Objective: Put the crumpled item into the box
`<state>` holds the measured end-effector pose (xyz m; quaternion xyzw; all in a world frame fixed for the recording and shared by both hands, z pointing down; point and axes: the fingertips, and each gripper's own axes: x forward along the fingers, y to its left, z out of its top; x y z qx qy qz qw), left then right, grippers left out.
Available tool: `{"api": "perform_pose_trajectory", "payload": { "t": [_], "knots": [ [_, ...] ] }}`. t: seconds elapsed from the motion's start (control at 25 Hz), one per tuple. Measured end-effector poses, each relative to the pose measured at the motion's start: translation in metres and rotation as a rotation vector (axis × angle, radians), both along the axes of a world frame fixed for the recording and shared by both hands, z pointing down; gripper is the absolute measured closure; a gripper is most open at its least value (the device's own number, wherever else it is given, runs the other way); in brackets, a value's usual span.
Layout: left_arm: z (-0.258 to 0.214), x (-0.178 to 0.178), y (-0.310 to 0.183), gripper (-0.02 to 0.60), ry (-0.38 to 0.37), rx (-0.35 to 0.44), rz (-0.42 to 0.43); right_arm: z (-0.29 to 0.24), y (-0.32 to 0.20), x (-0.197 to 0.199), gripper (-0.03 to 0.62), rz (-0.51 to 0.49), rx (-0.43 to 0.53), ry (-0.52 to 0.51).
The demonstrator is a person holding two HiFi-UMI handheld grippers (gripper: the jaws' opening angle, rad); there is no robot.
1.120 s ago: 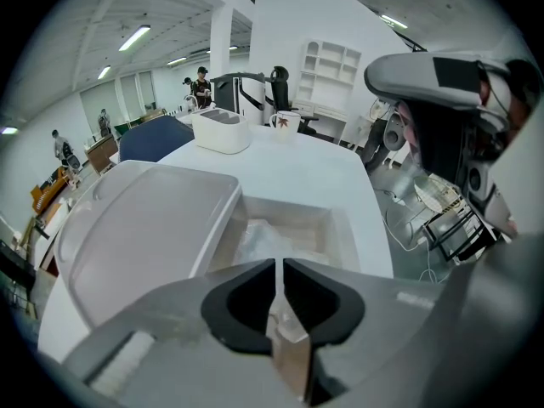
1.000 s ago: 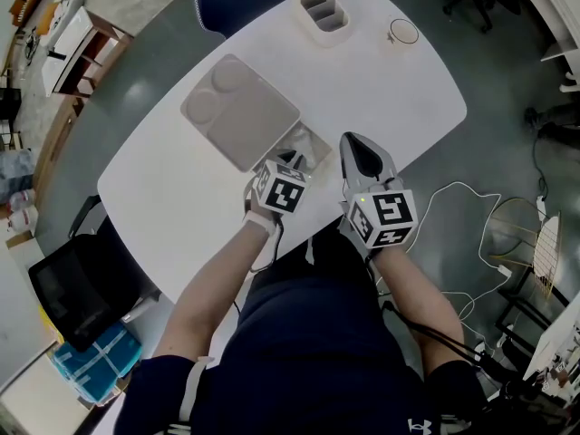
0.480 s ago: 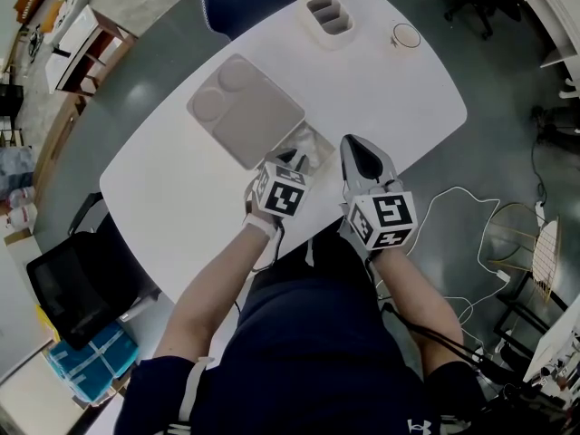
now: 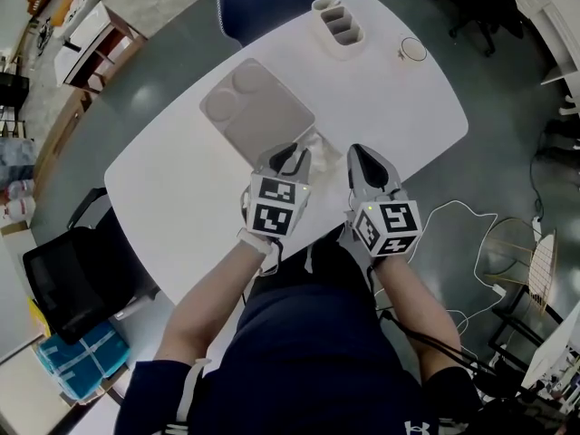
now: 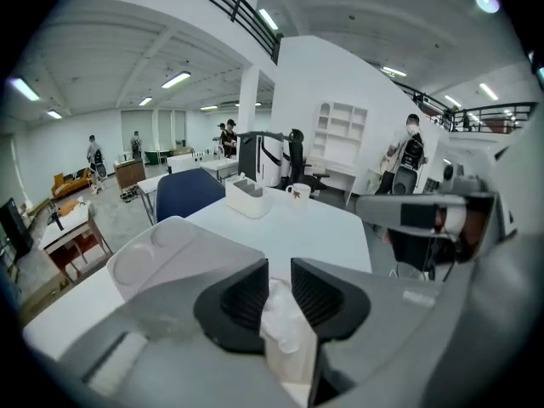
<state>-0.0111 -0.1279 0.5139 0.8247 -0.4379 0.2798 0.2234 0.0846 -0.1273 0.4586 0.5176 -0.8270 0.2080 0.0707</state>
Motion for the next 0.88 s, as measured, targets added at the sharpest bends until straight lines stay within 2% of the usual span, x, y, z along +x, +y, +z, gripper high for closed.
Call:
{"api": "perform_pose_trajectory", "payload": {
  "t": [0.4, 0.56, 0.88],
  "knots": [
    [-0.086, -0.016, 0.009, 0.489, 0.151, 0.152, -0.052, -0.039, 0.012, -0.006, 0.592, -0.003, 0.053, -0.026],
    [-0.122, -0.018, 0.015, 0.5, 0.229, 0.224, -0.036, -0.061, 0.016, -0.006, 0.592, -0.008, 0.072, -0.044],
    [-0.195, -0.029, 0.03, 0.517, 0.326, 0.39, -0.039, -0.115, 0.017, -0.006, 0.592, -0.011, 0.152, -0.079]
  ]
}}
